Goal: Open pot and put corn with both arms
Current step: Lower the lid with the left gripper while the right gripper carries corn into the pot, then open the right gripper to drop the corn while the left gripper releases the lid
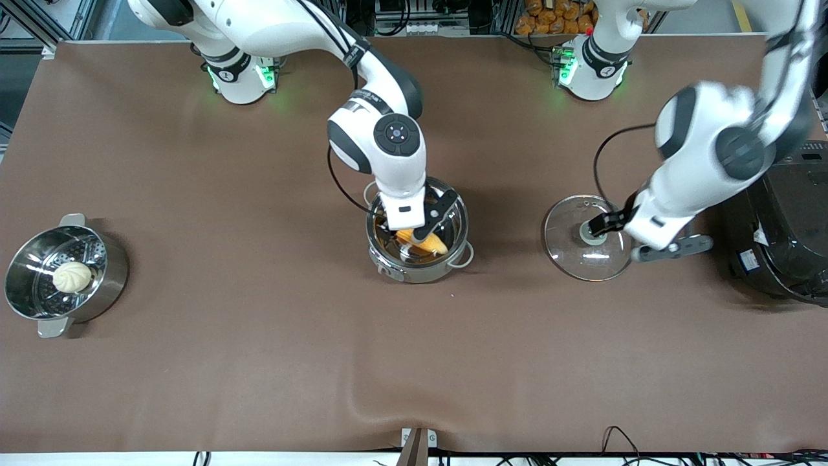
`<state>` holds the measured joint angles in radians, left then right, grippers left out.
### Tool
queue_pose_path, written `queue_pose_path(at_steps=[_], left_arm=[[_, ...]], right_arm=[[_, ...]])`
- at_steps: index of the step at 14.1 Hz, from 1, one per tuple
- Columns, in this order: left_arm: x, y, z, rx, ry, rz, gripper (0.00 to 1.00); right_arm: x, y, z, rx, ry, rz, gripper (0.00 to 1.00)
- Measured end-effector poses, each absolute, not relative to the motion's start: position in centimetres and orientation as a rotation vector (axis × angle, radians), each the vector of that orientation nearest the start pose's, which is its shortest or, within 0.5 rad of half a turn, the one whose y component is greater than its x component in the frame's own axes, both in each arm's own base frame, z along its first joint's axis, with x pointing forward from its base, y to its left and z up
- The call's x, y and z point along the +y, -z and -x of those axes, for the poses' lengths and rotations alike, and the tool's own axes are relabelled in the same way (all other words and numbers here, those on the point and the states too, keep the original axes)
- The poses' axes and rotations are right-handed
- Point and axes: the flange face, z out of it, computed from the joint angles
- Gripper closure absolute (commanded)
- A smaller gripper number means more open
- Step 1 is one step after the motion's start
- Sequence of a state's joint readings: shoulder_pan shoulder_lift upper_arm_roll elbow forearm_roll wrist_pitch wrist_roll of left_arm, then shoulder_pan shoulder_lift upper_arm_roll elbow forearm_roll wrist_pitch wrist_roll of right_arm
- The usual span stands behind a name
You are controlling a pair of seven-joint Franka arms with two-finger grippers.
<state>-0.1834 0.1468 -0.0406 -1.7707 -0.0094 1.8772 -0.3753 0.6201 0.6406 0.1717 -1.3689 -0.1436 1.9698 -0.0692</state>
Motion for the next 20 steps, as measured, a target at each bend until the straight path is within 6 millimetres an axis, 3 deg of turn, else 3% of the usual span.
queue_pose_path(at_steps=[1,3,5,8,11,13,17,20], left_arm=[[-13.5,-50.6,-59.0,-0.241,-0.024,3.143,0.00],[-13.1,-54.9,-59.5,-0.251,0.038,3.154,0.00],[-12.7,-57.5,-59.4,-0.262,0.044,3.154,0.00],[-12.4,-60.6,-58.9,-0.266,0.075,3.159,0.00],[-12.0,-62.3,-57.6,-0.264,0.060,3.140,0.00],[-11.4,-63.8,-56.7,-0.263,0.080,3.128,0.00],[-9.7,-64.7,-56.3,-0.246,0.090,3.128,0.00],[-7.8,-64.5,-56.5,-0.230,0.068,3.125,0.00]], right_arm=[[47.3,-35.2,-54.1,-1.332,-0.061,2.901,0.00],[43.1,-37.9,-56.5,-1.237,-0.094,2.959,0.00],[38.6,-40.7,-58.7,-1.131,-0.095,3.007,0.00],[32.0,-43.1,-61.1,-0.981,-0.086,3.064,0.00],[24.9,-44.1,-62.3,-0.837,-0.112,3.113,0.00],[18.5,-45.5,-62.7,-0.693,-0.120,3.155,0.00],[5.6,-51.4,-61.3,-0.331,-0.148,3.132,0.00],[0.1,-56.2,-58.7,-0.257,-0.133,3.114,0.00]])
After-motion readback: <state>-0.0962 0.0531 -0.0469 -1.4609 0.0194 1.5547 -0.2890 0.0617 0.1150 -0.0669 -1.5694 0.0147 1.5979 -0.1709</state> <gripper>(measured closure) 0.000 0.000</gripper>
